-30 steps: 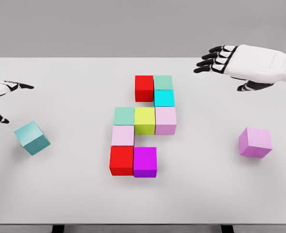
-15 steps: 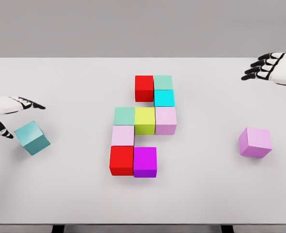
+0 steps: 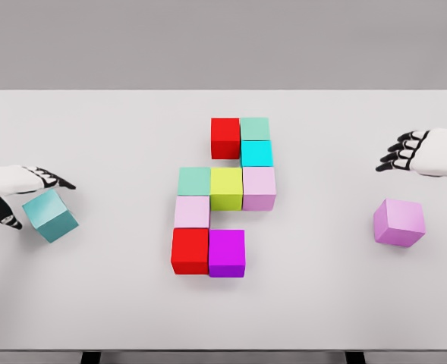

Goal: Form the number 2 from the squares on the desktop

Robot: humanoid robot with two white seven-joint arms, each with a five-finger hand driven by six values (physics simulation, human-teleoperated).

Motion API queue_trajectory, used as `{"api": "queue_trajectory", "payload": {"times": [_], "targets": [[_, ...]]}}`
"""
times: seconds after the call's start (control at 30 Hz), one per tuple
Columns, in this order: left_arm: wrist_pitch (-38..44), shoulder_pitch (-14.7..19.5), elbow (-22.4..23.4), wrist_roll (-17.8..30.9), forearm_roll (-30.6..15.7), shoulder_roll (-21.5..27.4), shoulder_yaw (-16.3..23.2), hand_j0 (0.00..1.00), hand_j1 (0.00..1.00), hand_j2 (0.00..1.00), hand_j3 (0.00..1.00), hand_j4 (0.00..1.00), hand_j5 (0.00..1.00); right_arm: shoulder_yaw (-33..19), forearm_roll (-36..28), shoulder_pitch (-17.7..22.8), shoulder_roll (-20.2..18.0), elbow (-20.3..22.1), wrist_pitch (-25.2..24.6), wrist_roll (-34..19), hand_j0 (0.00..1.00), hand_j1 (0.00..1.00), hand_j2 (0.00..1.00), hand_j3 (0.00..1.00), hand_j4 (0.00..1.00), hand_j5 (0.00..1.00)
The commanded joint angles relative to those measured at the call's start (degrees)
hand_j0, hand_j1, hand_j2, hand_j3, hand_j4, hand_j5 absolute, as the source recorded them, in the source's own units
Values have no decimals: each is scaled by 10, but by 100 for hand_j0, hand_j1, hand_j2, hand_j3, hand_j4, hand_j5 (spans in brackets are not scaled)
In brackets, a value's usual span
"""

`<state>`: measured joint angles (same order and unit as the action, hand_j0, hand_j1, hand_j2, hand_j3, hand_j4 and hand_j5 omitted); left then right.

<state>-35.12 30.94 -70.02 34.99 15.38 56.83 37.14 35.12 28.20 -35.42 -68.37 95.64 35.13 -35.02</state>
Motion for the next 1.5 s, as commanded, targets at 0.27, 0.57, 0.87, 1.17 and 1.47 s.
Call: {"api": "queue_trajectory", "payload": {"times": [0.27, 0.57, 0.87, 1.17, 1.47], "targets": [[1, 4, -44, 0, 7, 6, 12, 100, 100, 100, 100, 100, 100, 21, 37, 1, 0, -2, -1, 0, 100, 100, 100, 100, 100, 100], [1, 12, -51, 0, 2, 23, 8, 100, 100, 100, 100, 100, 100, 42, 48, 2, 10, 1, -1, 0, 100, 100, 100, 100, 100, 100], [1, 7, -148, 0, 3, 44, 14, 100, 100, 100, 100, 100, 100, 66, 55, 4, 21, 1, -1, 0, 100, 100, 100, 100, 100, 100], [1, 4, -147, 0, 9, 44, 32, 100, 100, 100, 100, 100, 100, 76, 67, 4, 21, -2, -1, 0, 100, 100, 100, 100, 100, 100], [1, 3, -144, 0, 12, 44, 38, 71, 71, 71, 71, 71, 71, 86, 68, 4, 33, -3, -1, 0, 100, 100, 100, 100, 100, 100]]}}
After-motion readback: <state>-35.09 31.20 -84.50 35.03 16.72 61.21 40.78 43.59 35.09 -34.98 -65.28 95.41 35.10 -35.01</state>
